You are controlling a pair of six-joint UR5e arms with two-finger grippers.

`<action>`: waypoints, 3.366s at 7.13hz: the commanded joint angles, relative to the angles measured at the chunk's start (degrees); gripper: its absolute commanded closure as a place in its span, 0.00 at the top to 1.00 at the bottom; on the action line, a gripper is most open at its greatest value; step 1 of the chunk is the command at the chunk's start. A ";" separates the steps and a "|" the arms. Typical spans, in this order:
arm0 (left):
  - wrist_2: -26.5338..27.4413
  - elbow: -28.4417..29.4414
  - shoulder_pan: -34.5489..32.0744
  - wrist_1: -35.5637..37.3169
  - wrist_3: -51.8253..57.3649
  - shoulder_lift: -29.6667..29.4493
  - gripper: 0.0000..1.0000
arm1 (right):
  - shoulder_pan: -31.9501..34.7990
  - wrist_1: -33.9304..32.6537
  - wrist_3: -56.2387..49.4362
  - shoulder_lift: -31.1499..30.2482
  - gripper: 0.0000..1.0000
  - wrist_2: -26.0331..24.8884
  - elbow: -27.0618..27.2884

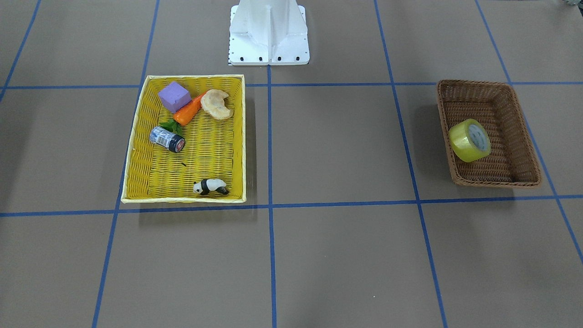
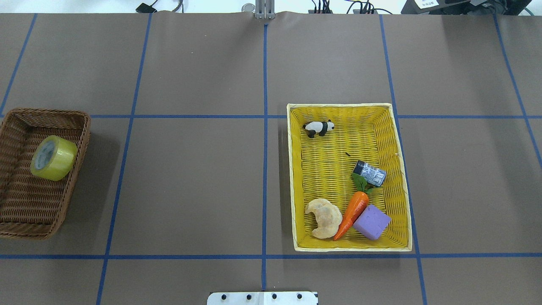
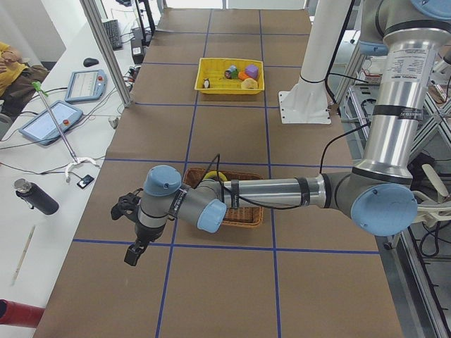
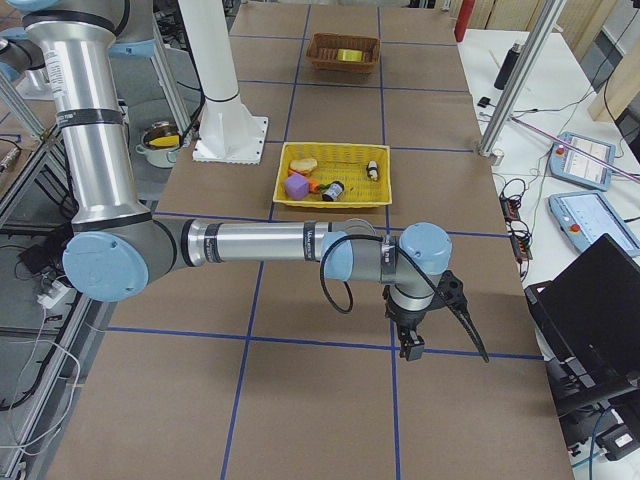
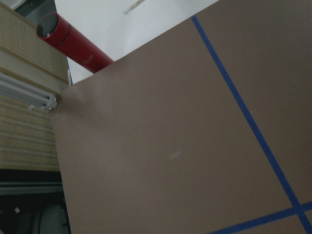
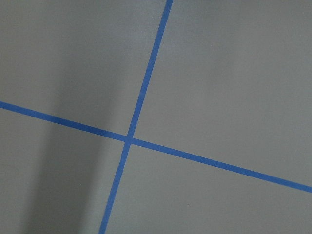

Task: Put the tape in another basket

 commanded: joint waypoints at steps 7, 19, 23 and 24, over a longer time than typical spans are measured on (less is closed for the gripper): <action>-9.45 -0.06 0.19 22.45 -0.45 -1.09 0.99 | 0.17 -0.09 0.09 -2.61 1.00 -0.10 -0.07; -8.83 -3.40 0.37 22.01 -0.20 0.14 0.99 | 1.93 -0.09 0.36 -5.61 1.00 -0.10 -0.33; -8.92 -3.40 0.37 21.92 -0.28 0.14 0.99 | 1.93 0.00 0.36 -6.05 1.00 -0.01 -0.51; -8.92 -3.40 0.37 21.92 -0.28 0.14 0.99 | 1.93 0.00 0.36 -6.05 1.00 0.08 -0.51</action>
